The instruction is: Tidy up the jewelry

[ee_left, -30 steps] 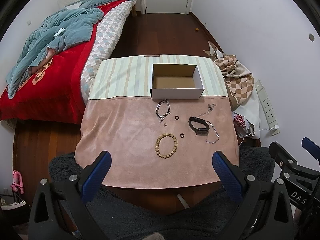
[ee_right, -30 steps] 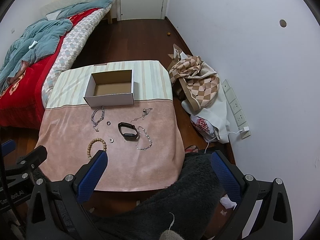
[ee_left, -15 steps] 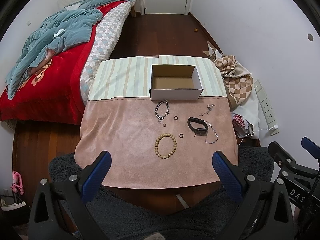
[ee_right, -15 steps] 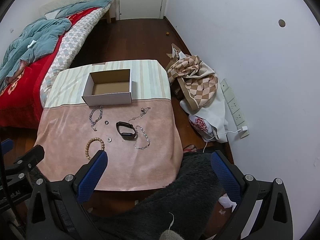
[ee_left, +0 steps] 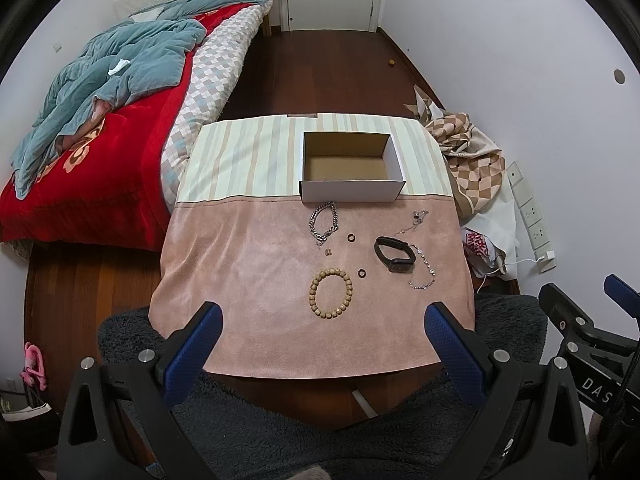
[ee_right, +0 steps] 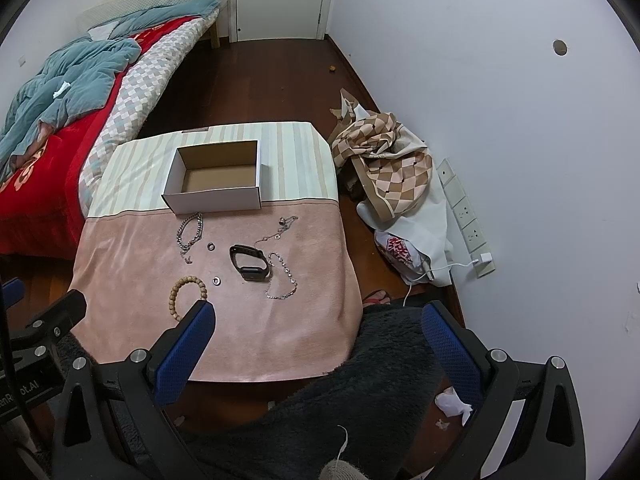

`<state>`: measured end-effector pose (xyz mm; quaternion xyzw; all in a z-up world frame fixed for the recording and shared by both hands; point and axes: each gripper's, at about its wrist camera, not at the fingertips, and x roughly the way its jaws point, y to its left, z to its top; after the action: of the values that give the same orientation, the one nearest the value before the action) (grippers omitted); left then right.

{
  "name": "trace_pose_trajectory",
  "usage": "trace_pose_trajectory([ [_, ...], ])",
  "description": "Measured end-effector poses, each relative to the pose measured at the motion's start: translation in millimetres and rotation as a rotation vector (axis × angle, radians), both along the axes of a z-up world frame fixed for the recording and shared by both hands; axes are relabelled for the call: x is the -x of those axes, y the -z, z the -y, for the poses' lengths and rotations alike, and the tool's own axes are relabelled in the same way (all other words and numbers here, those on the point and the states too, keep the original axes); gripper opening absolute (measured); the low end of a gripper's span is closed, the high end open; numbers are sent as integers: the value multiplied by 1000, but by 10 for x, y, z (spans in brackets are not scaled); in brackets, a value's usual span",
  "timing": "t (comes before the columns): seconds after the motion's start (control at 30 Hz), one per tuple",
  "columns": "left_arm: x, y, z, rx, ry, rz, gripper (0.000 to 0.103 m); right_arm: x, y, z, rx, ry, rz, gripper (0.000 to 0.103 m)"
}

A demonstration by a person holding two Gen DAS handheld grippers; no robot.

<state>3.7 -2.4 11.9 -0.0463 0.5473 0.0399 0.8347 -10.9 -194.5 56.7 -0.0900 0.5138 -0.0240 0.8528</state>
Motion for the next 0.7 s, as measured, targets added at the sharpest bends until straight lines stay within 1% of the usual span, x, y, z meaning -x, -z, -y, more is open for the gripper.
trace_pose_trajectory([
  [0.7, 56, -50, 7, 7, 0, 14, 103, 1, -51, 4, 1, -2, 4, 103],
])
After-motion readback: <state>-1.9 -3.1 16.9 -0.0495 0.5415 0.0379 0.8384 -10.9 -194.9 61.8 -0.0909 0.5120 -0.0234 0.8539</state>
